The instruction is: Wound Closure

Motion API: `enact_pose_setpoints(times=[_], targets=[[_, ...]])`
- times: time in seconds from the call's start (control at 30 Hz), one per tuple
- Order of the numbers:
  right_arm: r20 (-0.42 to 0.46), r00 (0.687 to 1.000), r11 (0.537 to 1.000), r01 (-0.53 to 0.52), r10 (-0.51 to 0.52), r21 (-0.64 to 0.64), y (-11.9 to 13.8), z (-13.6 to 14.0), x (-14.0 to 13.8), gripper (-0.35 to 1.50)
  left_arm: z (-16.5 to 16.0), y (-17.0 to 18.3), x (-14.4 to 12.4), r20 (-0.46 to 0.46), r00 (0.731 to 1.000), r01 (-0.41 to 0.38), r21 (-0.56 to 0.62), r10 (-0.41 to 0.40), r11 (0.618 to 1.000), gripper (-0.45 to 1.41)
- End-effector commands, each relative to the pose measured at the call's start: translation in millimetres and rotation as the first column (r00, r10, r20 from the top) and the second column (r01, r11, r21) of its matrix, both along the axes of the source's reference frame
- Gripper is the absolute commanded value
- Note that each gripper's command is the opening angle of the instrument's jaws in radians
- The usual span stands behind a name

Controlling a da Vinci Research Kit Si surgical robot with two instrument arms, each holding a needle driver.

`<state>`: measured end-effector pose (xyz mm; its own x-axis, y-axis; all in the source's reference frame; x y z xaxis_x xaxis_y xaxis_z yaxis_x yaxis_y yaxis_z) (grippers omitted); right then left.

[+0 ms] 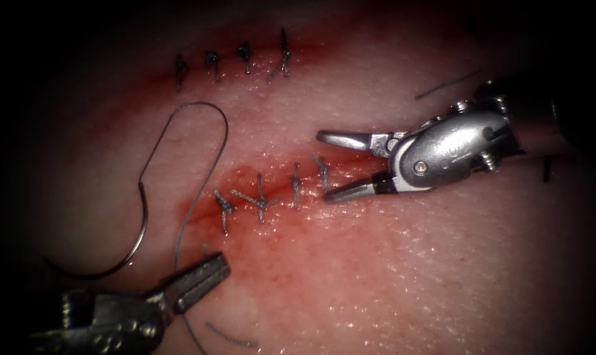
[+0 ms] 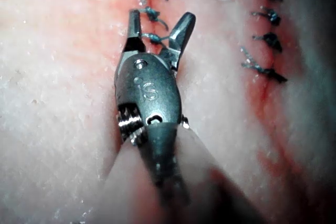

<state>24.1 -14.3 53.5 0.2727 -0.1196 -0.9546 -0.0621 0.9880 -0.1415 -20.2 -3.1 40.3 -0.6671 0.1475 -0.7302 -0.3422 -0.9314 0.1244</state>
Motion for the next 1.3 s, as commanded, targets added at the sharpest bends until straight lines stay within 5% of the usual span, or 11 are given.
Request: enact_pose_setpoints(times=[0.03,0.33,0.63,0.7,0.77,1.13,1.3], targets=[[-0.001,1.000,1.000,0.000,0.000,0.000,-0.3,0.7,0.8,1.43,-0.1,-0.7,0.0,0.001,1.000,0.008,-0.001,-0.008,1.000,-0.45],[0.013,1.000,1.000,-0.016,0.016,-0.003,-0.1,0.8,0.7,1.43,-0.7,-4.3,5.3,0.021,0.998,0.058,0.019,-0.058,0.998,-0.45],[0.023,0.999,1.000,-0.030,0.030,0.001,0.0,0.8,0.7,1.41,8.0,-7.1,5.8,0.092,0.989,0.089,0.240,-0.114,0.967,-0.45],[0.025,0.999,0.999,-0.034,0.034,0.006,0.0,0.8,0.7,1.40,10.0,-7.3,5.9,0.101,0.987,0.092,0.301,-0.128,0.949,-0.33],[0.024,0.999,0.999,-0.038,0.037,0.018,-0.1,0.8,0.7,1.40,11.5,-7.3,6.1,0.106,0.983,0.107,0.339,-0.151,0.935,-0.43],[0.027,0.998,0.998,-0.052,0.051,0.044,-0.2,0.8,0.8,1.38,15.8,-8.8,7.2,0.146,0.964,0.099,0.575,-0.221,0.812,0.36],[0.031,0.998,0.997,-0.050,0.049,0.051,-0.3,0.8,0.8,1.36,15.6,-9.2,9.5,0.116,0.971,0.091,0.636,-0.211,0.767,0.42]])
